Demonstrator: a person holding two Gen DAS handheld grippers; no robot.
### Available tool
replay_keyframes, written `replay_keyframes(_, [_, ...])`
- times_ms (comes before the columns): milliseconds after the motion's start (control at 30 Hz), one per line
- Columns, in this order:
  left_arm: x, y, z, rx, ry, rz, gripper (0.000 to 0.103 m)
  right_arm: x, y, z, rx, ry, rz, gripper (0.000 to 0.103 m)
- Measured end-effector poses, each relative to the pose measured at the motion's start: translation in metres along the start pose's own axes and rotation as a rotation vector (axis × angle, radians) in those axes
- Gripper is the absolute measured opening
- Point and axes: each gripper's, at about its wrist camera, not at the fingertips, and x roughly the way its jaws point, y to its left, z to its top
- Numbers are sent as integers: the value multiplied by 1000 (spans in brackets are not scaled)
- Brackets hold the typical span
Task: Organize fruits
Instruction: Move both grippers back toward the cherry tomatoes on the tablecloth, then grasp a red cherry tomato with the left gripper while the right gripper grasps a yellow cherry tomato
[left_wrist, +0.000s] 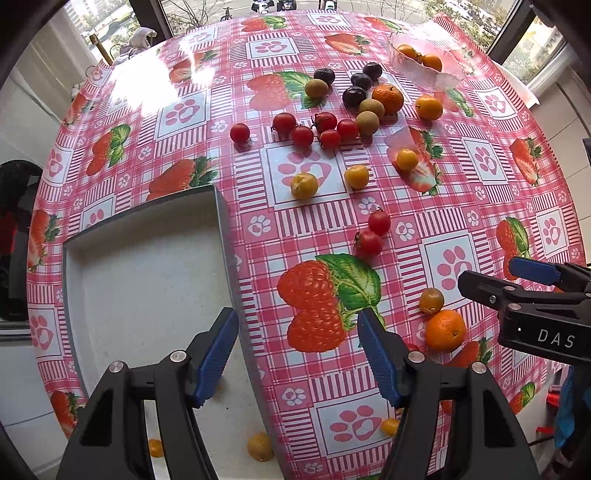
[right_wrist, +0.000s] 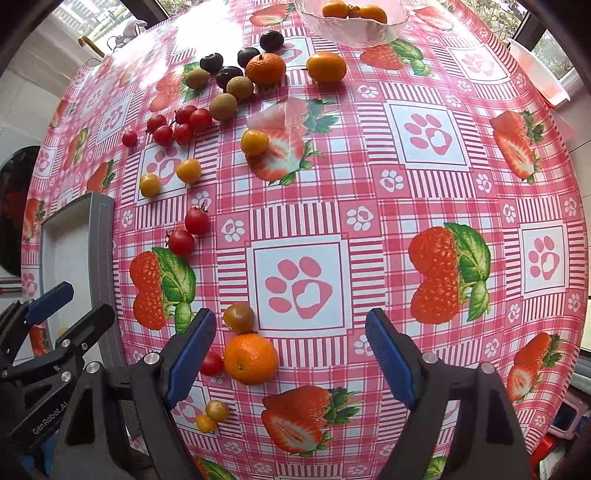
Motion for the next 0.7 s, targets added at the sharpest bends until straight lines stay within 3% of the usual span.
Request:
replay_keyframes(333, [36,-21,25,-37,36,-35,68,12,-1,42,-41,2,7,85])
replay_keyframes(533, [55,-34,35,-38,36,-17,68,27,11,71,-100,-1,18,85])
replay_keyframes(700, [63,-35,41,-67,29,-10,68,34,21,89,-132,-19,33,76])
